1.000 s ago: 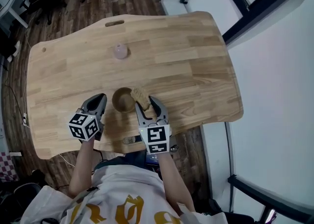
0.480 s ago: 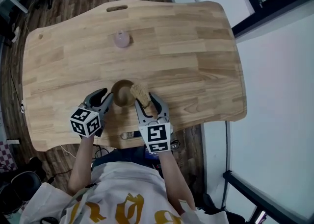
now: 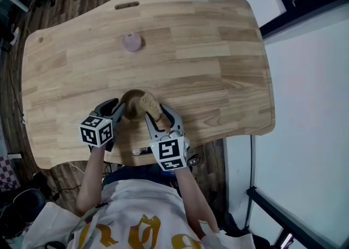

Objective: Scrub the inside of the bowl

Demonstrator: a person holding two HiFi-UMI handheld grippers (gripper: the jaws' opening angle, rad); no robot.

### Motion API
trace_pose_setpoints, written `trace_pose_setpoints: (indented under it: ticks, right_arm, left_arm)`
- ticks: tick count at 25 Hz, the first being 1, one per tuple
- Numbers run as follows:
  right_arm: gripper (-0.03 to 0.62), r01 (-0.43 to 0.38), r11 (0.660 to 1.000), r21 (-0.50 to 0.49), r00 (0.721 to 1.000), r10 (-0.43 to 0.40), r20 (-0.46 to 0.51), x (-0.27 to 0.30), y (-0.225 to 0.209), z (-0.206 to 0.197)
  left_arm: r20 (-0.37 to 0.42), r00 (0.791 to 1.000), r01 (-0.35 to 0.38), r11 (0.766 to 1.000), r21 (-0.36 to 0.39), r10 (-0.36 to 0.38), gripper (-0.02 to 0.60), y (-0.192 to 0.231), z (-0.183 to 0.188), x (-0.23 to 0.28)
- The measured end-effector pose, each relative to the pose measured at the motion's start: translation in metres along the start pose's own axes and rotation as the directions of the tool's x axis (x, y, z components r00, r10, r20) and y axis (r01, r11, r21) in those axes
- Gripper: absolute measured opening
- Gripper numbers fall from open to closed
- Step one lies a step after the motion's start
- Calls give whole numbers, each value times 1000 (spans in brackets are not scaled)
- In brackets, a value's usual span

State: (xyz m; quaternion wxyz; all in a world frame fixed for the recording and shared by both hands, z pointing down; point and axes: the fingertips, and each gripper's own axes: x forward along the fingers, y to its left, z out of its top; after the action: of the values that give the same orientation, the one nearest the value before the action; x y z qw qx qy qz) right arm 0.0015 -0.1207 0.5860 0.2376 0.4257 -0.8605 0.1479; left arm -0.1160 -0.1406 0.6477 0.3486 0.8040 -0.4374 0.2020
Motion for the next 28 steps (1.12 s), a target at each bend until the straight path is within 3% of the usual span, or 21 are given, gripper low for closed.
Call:
trace_pose_setpoints:
  ticks: [6,12,15,22,28]
  right_arm:
    - [184,-25,1000,-13,1000,25,-10,6,7,0]
    - [184,-46,999,-27,999,46,-14,11,11,0]
    - [184,-62,997,-36,998,61,-14,12,17,0]
    - [184,-67,996,-54,998,66,-22,10,23,1]
    - [183,-60,996,-65,998,59,-19,9,27,5]
  left_arm:
    - [-66,998,4,1000,-25,-5,109,2,-10,8]
    - [-68,998,3,998,-68,-8,90,4,-11,11]
    - [-42,999,-27,999,-36,26,20,6,-6,10]
    - [-25,999,-49,999,-3,49,20,7,-2,5]
    - [82,994,-80,993,92,73,20,-1,23,-5]
